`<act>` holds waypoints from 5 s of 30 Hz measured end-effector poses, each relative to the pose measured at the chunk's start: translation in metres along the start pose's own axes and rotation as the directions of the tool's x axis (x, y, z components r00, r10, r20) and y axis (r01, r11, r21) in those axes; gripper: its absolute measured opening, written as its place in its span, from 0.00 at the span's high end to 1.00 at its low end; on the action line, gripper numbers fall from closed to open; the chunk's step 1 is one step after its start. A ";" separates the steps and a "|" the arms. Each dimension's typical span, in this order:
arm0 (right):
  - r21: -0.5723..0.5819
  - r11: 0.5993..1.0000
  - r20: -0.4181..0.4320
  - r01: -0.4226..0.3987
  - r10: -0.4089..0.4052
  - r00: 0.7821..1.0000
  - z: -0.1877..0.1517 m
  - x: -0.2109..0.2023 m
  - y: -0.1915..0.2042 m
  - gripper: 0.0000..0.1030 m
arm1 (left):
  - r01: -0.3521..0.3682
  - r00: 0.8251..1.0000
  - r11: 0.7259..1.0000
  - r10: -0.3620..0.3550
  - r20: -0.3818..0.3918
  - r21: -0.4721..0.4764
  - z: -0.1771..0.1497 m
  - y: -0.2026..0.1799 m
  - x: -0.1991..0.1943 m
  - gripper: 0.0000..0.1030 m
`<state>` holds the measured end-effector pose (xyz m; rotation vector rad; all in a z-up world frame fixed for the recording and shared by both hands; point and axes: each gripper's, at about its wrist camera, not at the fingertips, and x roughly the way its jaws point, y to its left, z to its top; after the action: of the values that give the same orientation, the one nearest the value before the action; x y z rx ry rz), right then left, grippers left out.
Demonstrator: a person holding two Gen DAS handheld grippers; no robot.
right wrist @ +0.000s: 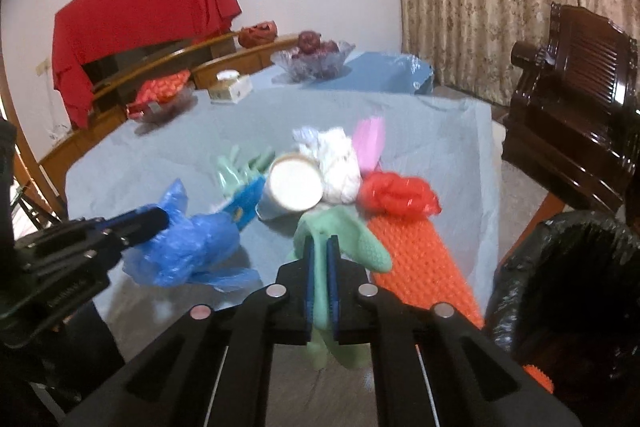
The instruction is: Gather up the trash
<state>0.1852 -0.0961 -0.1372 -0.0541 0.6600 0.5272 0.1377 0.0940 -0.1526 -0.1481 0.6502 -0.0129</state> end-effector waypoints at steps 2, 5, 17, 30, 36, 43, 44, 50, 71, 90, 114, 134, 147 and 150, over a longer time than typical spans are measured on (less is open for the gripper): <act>0.002 1.000 0.020 -0.004 0.004 1.000 0.005 -0.010 0.000 0.94 | 0.007 1.000 1.000 -0.007 0.013 0.004 0.004 -0.005 -0.005 0.93; -0.004 1.000 0.043 0.003 -0.003 0.999 0.012 -0.023 0.000 0.94 | 0.014 0.999 1.000 -0.015 0.030 0.008 0.009 -0.010 -0.013 0.93; 0.029 0.999 0.138 0.038 -0.042 0.990 0.022 -0.080 -0.016 0.94 | 0.049 0.995 0.998 -0.052 0.082 0.034 0.023 -0.033 -0.040 0.93; 0.064 0.987 0.215 0.145 -0.155 0.964 0.023 -0.139 -0.057 1.00 | 0.145 0.984 0.983 -0.155 0.091 0.110 0.027 -0.087 -0.053 0.93; 0.112 0.984 0.161 0.137 -0.154 0.975 0.005 -0.129 -0.075 1.00 | 0.157 0.984 0.979 -0.166 0.063 0.127 0.019 -0.096 -0.042 0.93; 0.093 0.993 0.090 0.077 -0.086 0.992 -0.028 -0.102 -0.058 0.90 | 0.120 0.990 0.983 -0.130 0.060 0.140 -0.001 -0.070 -0.034 0.93; 0.091 0.993 0.084 0.073 -0.081 0.993 -0.031 -0.098 -0.055 0.86 | 0.112 0.991 0.983 -0.121 0.057 0.146 -0.006 -0.065 -0.033 0.93; 0.066 0.997 0.050 0.045 -0.049 0.998 -0.050 -0.068 -0.034 0.73 | 0.094 0.995 0.988 -0.097 0.013 0.121 -0.030 -0.040 -0.019 0.93; -0.042 0.997 -0.132 0.065 -0.069 0.989 -0.097 -0.011 -0.019 0.48 | 0.059 0.997 0.994 -0.055 -0.045 0.089 -0.049 -0.021 -0.003 0.93; -0.023 0.995 0.001 0.092 -0.092 0.996 -0.046 -0.055 -0.024 0.91 | 0.070 0.998 0.995 -0.068 -0.016 0.075 -0.030 -0.034 -0.010 0.93; 0.184 0.928 0.148 0.325 -0.353 0.924 -0.011 -0.160 -0.140 0.91 | 0.305 0.945 0.927 -0.323 0.050 0.217 0.031 -0.181 -0.004 0.93; 0.303 0.815 0.000 0.494 -0.518 0.855 -0.063 -0.167 -0.214 0.31 | 0.426 0.903 0.864 -0.424 -0.071 0.269 0.009 -0.251 0.040 0.29; 0.289 0.868 0.126 0.403 -0.452 0.883 -0.028 -0.148 -0.148 0.06 | 0.200 0.972 0.959 -0.220 0.083 0.201 0.022 -0.141 -0.010 0.12; 0.249 0.903 0.148 0.349 -0.392 0.908 -0.019 -0.130 -0.122 0.06 | 0.125 0.983 0.977 -0.147 0.114 0.175 0.025 -0.111 -0.018 0.12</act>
<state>0.1471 -0.2644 -0.0883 0.0765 0.4942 0.0847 0.1424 -0.0111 -0.1069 -0.0305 0.5084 -0.1887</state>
